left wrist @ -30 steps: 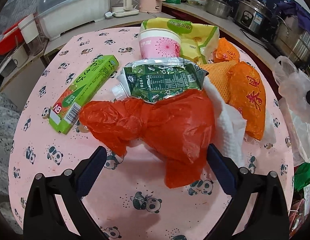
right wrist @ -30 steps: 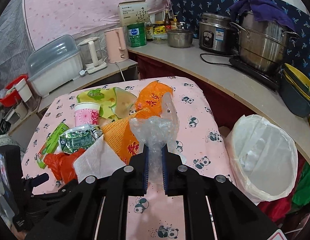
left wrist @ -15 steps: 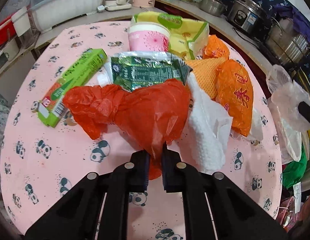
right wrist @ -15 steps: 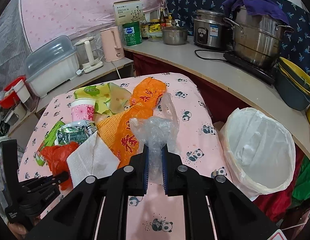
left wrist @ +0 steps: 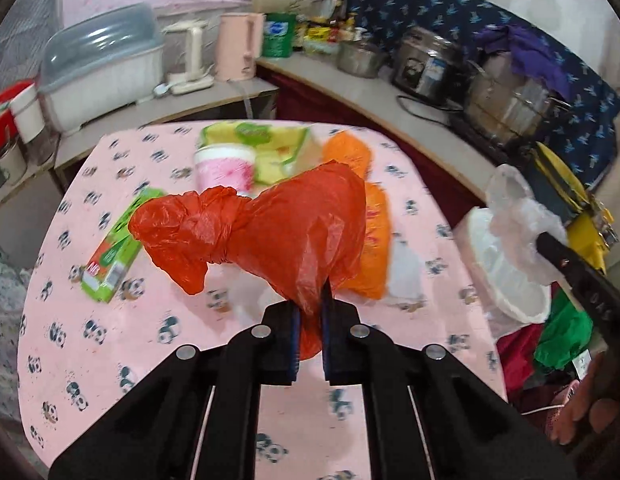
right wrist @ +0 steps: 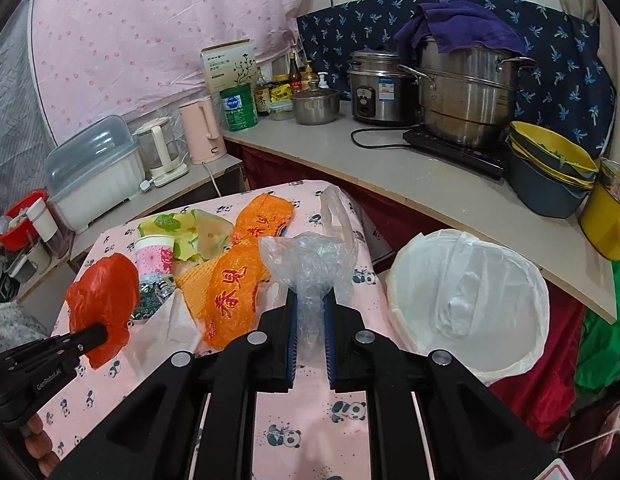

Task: Collect trash
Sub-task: 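Carry the red bag with the left gripper and clear bag with the right gripper to the bin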

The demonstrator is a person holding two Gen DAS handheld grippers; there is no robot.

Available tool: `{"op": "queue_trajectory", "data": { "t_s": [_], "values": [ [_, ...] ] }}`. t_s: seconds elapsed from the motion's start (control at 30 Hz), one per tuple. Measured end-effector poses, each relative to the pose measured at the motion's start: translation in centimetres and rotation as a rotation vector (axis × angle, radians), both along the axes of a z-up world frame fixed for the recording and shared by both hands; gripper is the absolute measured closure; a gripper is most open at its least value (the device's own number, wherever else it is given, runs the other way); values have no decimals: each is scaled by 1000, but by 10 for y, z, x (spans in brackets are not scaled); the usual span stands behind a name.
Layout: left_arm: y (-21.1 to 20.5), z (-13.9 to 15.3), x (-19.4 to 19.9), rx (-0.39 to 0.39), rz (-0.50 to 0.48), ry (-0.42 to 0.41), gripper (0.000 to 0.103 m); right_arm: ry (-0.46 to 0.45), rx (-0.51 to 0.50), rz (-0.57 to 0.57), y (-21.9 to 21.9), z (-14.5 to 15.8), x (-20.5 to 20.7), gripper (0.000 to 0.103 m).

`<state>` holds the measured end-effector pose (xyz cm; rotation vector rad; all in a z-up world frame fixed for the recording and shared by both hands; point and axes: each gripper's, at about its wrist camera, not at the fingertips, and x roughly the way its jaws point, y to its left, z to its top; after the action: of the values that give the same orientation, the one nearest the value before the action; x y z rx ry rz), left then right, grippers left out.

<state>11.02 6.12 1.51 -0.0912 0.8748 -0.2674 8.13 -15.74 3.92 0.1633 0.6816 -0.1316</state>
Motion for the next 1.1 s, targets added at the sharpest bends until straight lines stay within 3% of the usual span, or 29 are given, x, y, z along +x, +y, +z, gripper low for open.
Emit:
{"op": "queue_trajectory", "data": {
  "t_s": [0.23, 0.57, 1.1],
  "values": [
    [-77, 16, -13, -2, -160, -33, 96, -16, 12, -106, -46, 1, -23, 93],
    [-181, 10, -24, 15, -356, -28, 95, 15, 31, -256, -118, -20, -51, 92],
    [-283, -12, -1, 35, -522, -10, 95, 58, 54, -346, -174, -47, -37, 92]
  ]
}}
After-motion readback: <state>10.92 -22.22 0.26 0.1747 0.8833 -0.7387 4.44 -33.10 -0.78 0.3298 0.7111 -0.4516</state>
